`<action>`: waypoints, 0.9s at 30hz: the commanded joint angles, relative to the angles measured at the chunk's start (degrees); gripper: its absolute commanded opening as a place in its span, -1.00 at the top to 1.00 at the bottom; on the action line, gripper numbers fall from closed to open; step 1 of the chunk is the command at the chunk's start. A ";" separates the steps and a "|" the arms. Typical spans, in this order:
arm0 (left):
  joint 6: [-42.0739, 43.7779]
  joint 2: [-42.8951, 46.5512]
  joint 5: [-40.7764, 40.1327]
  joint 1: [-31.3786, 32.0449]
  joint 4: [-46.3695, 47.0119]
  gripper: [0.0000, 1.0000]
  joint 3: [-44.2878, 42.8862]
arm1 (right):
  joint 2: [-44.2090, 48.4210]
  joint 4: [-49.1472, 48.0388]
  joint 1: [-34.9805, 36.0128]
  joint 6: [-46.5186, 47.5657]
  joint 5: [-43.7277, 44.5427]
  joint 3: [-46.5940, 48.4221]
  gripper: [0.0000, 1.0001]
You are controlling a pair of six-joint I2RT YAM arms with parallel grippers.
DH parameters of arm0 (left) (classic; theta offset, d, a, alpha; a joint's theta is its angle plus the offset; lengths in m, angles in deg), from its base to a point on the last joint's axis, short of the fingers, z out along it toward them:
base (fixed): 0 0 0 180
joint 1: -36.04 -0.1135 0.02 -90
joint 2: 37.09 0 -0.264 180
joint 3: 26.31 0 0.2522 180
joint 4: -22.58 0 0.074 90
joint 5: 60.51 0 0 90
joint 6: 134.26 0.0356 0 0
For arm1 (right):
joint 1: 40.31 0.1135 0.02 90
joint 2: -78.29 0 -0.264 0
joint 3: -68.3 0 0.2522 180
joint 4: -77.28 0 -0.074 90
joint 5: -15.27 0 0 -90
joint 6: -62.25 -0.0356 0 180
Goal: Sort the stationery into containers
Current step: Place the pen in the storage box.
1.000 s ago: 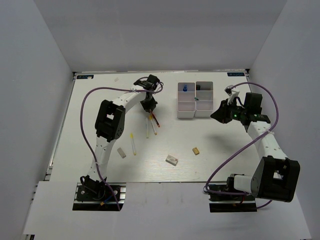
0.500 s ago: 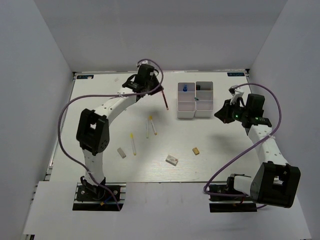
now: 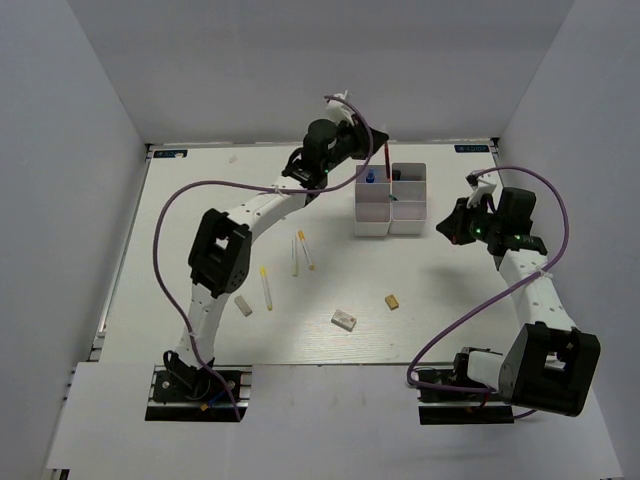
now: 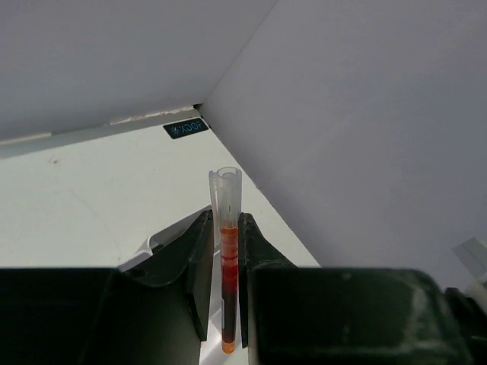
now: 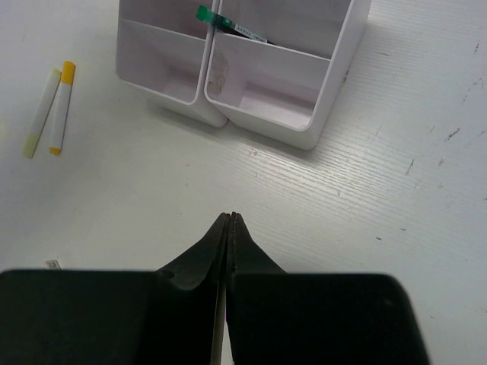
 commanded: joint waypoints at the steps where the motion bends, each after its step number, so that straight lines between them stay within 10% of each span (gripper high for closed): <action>1: 7.33 -2.00 1.59 1.36 10.17 1.00 -3.48 | 1.38 -1.54 -0.76 -0.44 0.01 -0.81 1.00; 17: 21.50 -11.76 0.09 5.50 19.62 1.00 -5.94 | 1.82 -2.51 -2.51 -1.58 -1.48 -2.66 1.00; 27: 22.56 -14.76 -0.43 6.02 16.53 0.32 -9.72 | 1.91 -2.87 -3.04 -1.58 -2.62 -3.19 1.00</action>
